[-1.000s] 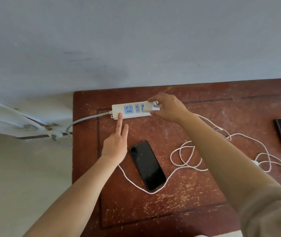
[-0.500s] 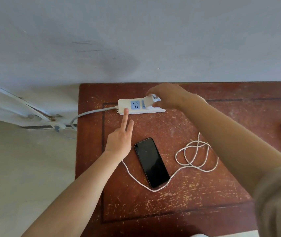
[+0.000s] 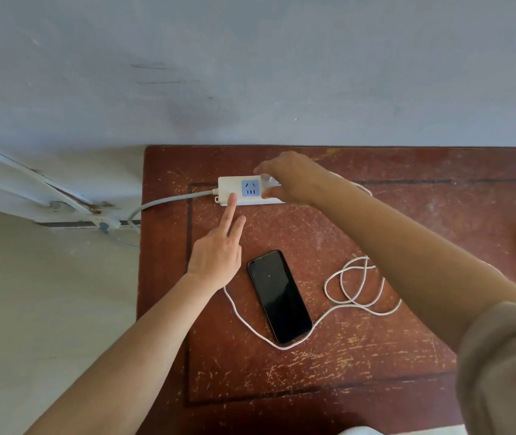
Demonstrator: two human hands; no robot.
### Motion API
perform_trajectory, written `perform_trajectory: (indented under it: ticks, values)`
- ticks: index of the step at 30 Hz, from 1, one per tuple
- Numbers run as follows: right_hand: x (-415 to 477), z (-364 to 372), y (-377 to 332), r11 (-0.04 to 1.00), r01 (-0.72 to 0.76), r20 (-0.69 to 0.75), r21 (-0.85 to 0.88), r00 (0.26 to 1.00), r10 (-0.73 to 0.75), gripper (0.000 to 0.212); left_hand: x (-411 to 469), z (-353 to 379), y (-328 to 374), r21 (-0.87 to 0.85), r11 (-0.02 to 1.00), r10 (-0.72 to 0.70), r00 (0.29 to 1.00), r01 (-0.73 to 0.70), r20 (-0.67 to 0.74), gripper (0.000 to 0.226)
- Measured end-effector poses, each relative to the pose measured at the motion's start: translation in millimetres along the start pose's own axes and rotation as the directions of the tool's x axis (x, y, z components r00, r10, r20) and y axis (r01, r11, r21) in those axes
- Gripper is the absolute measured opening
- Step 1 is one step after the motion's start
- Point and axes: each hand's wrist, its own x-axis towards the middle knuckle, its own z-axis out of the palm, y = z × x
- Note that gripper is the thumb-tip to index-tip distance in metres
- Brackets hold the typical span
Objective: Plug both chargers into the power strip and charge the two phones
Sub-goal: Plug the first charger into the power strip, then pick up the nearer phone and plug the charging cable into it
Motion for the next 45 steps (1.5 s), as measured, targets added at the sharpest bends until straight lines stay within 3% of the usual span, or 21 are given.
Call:
perform_trajectory:
  ticks: [4,11,15,18,20,22,24,26,31,34,36,39,42,45]
  values:
    - [-1.2,1.1,1.6,0.998,-0.057,-0.004,0.031,0.998,0.057,0.048,1.2,-2.9,-8.1,0.082,0.997,0.002,0.999,0.002,-0.045,0.058]
    - [-2.6,5.0,-3.6,0.997,-0.065,-0.034,-0.028,0.997,0.064,0.047,2.7,4.5,-12.0,0.033,0.999,-0.001,0.999,-0.001,0.049,0.067]
    - [-6.1,0.8,-10.2,0.977,-0.042,-0.08,-0.209,0.996,0.026,0.047,4.2,-3.8,-15.2,0.094,0.995,0.006,0.992,-0.018,0.127,0.069]
    - [-20.2,7.5,-16.9,0.936,-0.087,-0.197,-0.341,0.98,0.02,0.063,0.1,-11.4,-10.5,0.081,0.997,0.003,0.987,-0.016,0.162,0.066]
    - [-44.2,22.7,-23.3,0.962,-0.136,-0.364,-0.235,0.93,0.042,0.072,-11.4,-15.0,-4.1,0.038,0.998,-0.055,0.992,0.051,0.111,0.06]
    - [-78.7,45.4,-33.3,0.987,-0.153,-0.514,0.05,0.843,0.157,0.066,-33.7,-16.4,3.5,-0.032,0.989,-0.146,0.989,0.146,0.013,0.054]
    - [-117.5,75.7,-45.4,0.928,-0.185,-0.512,0.324,0.79,0.337,0.056,-60.2,-11.3,10.4,-0.098,0.976,-0.199,0.978,0.193,-0.055,0.044]
    - [-151.6,110.6,-56.7,0.857,-0.22,-0.445,0.466,0.779,0.442,0.048,-82.0,-3.6,15.9,-0.222,0.944,-0.263,0.963,0.245,-0.055,0.036]
    - [-210.3,182.9,-84.0,0.719,-0.248,-0.203,0.649,0.854,0.479,0.039,-102.3,1.3,38.0,-0.525,0.752,-0.434,0.899,0.399,0.061,0.014]
    - [-228.7,200.7,-94.6,0.64,-0.255,-0.071,0.725,0.896,0.437,0.043,-101.9,-3.6,59.8,-0.735,0.466,-0.558,0.808,0.493,0.189,0.009]
    - [-236.7,202.2,-96.0,0.609,-0.249,-0.008,0.753,0.922,0.387,0.05,-99.3,-7.7,75.6,-0.801,0.324,-0.562,0.784,0.503,0.265,0.008]
    - [-246.0,198.7,-90.0,0.501,-0.244,0.077,0.831,0.941,0.33,0.061,-92.5,-12.1,96.0,-0.86,0.18,-0.494,0.8,0.478,0.341,0.012]
    - [-260.6,200.9,-80.1,0.472,-0.198,0.029,0.859,0.94,0.341,0.035,-86.2,-12.1,113.1,-0.873,0.161,-0.48,0.809,0.461,0.339,0.027]
    - [-276.2,206.4,-64.2,0.486,-0.199,-0.086,0.851,0.86,0.503,0.026,-79.1,-4.1,120.7,-0.754,0.279,-0.659,0.69,0.595,0.3,0.06]
